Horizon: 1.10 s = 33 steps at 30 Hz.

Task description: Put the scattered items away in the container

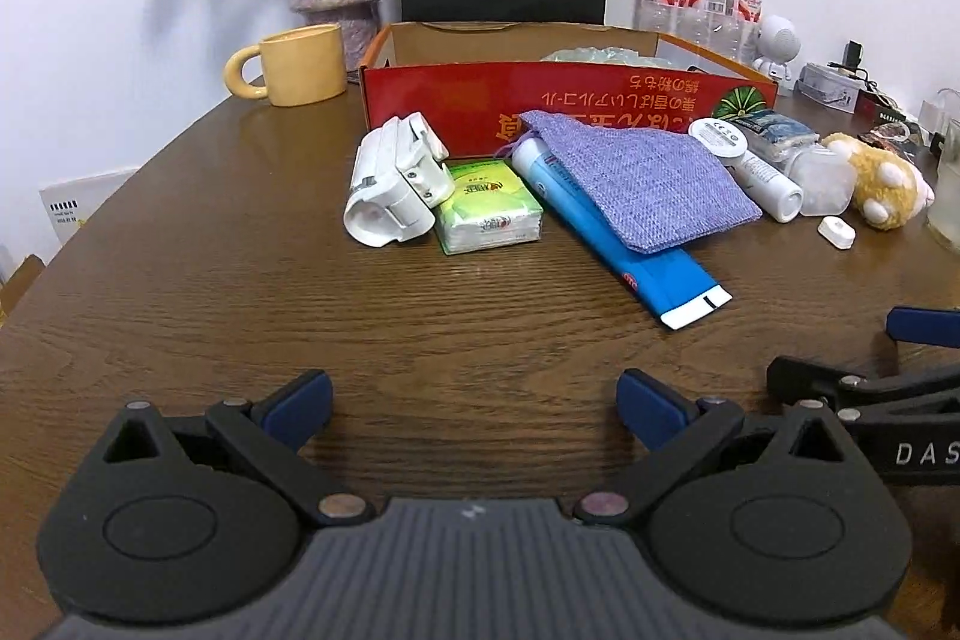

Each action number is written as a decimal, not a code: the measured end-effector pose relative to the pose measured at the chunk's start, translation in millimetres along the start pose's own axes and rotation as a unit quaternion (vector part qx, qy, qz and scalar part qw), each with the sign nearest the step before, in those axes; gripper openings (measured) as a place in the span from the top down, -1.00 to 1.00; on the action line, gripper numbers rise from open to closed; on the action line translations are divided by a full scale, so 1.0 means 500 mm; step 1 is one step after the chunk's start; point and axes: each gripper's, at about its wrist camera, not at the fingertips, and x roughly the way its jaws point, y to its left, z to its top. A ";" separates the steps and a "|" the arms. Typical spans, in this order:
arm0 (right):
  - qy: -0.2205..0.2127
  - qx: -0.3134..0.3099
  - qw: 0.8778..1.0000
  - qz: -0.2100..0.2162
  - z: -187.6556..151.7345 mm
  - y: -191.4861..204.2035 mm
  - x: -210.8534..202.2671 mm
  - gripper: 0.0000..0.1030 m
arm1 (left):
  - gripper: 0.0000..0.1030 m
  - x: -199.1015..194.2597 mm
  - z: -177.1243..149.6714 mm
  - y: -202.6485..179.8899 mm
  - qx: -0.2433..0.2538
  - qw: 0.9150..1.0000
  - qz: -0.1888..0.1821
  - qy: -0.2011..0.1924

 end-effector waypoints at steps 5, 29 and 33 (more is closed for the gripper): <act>0.000 0.000 1.000 0.000 0.000 0.001 0.000 -1.00 | -1.00 0.002 0.003 -0.002 0.000 1.000 0.000 0.001; 0.000 0.002 1.000 0.000 0.002 -0.001 0.001 -1.00 | -1.00 0.004 0.003 -0.005 -0.001 1.000 -0.001 0.000; 0.000 0.002 1.000 0.001 0.002 -0.001 0.001 -1.00 | -1.00 0.004 0.003 -0.005 -0.001 1.000 -0.001 0.000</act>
